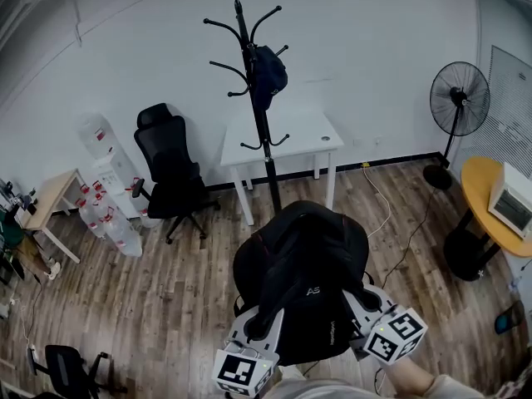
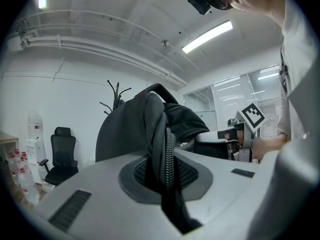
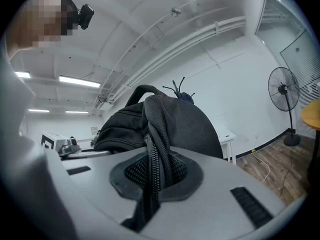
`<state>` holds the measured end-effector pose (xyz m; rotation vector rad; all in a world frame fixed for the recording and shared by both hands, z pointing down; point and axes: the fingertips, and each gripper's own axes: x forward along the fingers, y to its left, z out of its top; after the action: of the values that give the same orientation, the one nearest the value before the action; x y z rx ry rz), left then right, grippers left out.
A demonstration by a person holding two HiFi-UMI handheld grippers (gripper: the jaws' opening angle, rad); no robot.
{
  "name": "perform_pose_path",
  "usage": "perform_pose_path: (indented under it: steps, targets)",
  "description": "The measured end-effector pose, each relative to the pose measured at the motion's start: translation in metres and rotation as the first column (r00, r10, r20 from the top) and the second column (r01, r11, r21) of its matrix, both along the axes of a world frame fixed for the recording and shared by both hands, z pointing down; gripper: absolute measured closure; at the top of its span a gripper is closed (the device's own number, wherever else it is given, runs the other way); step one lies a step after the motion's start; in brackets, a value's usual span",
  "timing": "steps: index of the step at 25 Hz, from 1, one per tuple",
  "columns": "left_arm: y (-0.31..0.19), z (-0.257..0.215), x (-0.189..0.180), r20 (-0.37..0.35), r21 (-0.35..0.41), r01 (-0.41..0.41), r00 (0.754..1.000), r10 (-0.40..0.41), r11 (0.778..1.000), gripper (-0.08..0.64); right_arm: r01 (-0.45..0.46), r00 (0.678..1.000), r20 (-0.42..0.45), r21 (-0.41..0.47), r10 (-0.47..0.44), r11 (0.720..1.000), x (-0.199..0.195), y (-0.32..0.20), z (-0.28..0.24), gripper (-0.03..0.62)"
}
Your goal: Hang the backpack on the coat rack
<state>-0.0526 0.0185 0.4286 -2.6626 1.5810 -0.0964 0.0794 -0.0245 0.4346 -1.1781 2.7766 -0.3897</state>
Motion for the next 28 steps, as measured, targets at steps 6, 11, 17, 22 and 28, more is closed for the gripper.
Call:
perform_pose_path:
  steps: [6, 11, 17, 22, 28]
  targets:
    - [-0.051, -0.008, -0.034, -0.002, 0.015, -0.023, 1.0, 0.023, 1.0, 0.529, -0.023, 1.0, -0.01, 0.016, 0.023, 1.0, -0.034, -0.05, -0.009, 0.563]
    - [-0.087, -0.018, -0.063, 0.008, 0.043, -0.046, 0.999, 0.045, 0.998, 0.529, -0.027, 1.0, -0.006, 0.023, 0.027, 0.999, -0.063, -0.086, -0.017, 0.563]
    - [-0.12, -0.031, -0.09, 0.013, 0.053, -0.063, 0.998, 0.063, 0.997, 0.529, -0.037, 0.999, -0.003, 0.039, 0.038, 0.999, -0.092, -0.12, -0.028, 0.563]
    - [-0.139, -0.043, -0.102, 0.023, 0.052, -0.058, 0.998, 0.057, 0.997, 0.529, -0.037, 0.999, 0.0, 0.045, 0.037, 0.998, -0.105, -0.139, -0.038, 0.563]
    - [-0.164, -0.047, -0.109, 0.033, 0.053, -0.05, 0.998, 0.049, 0.997, 0.529, -0.031, 1.0, 0.001, 0.049, 0.031, 0.998, -0.112, -0.165, -0.042, 0.563]
